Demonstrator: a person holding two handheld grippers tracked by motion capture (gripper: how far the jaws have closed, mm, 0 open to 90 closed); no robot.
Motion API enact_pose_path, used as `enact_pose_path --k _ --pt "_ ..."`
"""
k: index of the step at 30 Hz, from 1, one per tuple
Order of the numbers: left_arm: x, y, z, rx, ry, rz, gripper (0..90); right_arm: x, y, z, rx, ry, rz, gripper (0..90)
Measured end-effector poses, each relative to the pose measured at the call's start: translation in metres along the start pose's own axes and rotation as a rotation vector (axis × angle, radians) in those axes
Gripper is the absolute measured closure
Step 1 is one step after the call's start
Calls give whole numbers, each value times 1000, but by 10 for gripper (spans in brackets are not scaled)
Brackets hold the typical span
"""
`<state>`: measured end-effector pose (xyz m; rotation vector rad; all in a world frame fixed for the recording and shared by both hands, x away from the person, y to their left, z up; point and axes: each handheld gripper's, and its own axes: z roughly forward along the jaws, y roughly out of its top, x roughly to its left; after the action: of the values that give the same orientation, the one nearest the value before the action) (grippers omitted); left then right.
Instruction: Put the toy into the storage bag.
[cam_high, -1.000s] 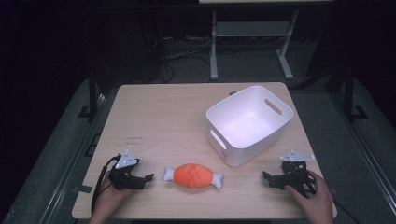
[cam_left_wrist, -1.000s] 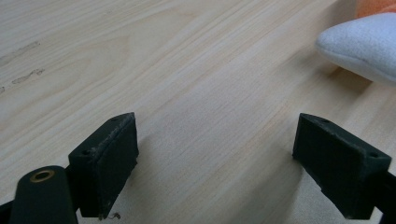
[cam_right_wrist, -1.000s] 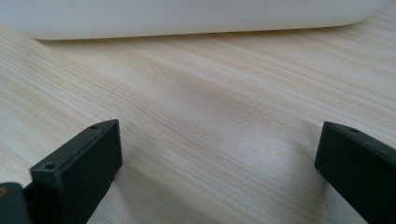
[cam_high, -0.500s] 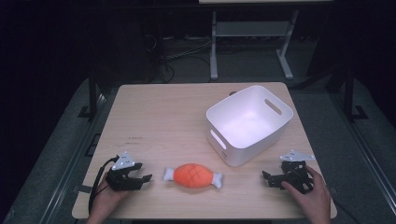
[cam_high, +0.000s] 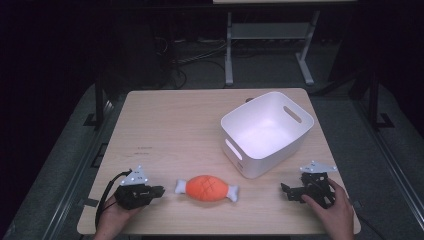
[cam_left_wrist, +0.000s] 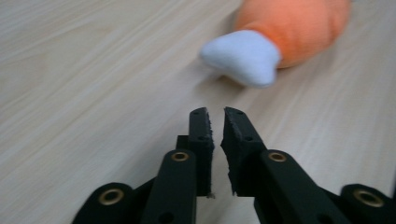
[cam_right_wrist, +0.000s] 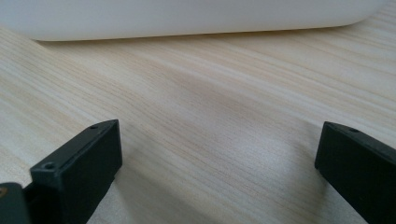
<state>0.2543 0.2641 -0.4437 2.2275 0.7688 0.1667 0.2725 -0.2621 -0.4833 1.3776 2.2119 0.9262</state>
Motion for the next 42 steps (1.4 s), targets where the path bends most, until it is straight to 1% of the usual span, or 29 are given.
enact_pose_path --k 2,5,7,9,12,16,17,22,34,37,38,39,40,42 --pt "-4 2 2 4 -32 10 868 0 0 0 0 0 0 2" --pt "-9 5 6 13 -51 25 891 0 0 0 0 0 0 2" --pt "-11 6 7 14 -60 36 891 0 0 0 0 0 0 2" --pt "-12 7 10 12 -70 36 893 0 0 0 0 0 0 2" --pt "-14 8 13 18 -76 47 893 0 0 0 0 0 0 2" --pt "-15 10 18 30 -83 50 893 0 0 0 0 0 0 2" --pt "-16 10 19 30 -82 46 893 0 0 0 0 0 0 2" --pt "-13 13 24 45 -71 56 893 0 0 0 0 0 0 2" --pt "-1 25 34 37 -28 34 893 0 0 0 0 0 0 2" --pt "2 27 35 38 -15 34 893 0 0 0 0 0 0 2" --pt "3 29 36 32 -11 28 894 0 0 0 0 0 0 2" --pt "5 30 36 34 -6 33 894 0 0 0 0 0 0 2" --pt "5 31 37 28 -3 26 894 0 0 0 0 0 0 2" --pt "8 34 39 27 0 25 894 0 0 0 0 0 0 2"
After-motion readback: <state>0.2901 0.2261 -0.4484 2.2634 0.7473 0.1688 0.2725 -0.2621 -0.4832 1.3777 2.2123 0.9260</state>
